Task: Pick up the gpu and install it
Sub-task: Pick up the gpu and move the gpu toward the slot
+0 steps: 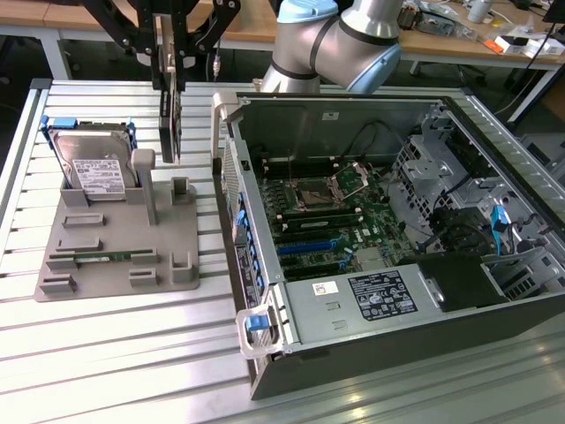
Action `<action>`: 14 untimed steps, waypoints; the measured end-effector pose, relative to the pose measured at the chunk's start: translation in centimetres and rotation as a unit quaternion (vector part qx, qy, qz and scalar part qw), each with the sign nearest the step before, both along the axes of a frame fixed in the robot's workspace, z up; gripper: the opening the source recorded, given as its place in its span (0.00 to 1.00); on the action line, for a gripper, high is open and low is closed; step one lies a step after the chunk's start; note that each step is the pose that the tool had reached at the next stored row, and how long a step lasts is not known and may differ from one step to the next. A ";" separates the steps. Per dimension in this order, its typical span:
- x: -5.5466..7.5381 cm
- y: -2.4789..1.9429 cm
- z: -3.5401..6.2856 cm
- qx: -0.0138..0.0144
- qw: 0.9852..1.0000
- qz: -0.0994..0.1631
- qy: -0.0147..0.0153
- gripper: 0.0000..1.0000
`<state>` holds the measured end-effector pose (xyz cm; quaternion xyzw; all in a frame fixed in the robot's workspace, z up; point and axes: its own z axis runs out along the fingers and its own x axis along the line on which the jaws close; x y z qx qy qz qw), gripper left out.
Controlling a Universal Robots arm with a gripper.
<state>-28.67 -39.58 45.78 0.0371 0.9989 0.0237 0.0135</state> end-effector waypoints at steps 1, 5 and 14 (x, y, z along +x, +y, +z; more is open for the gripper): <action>0.0 0.00 0.07 0.000 1.000 0.000 0.000 0.26; 0.0 0.00 0.37 0.000 1.000 0.000 0.000 0.26; 0.0 0.00 0.59 0.000 1.000 0.000 0.000 0.26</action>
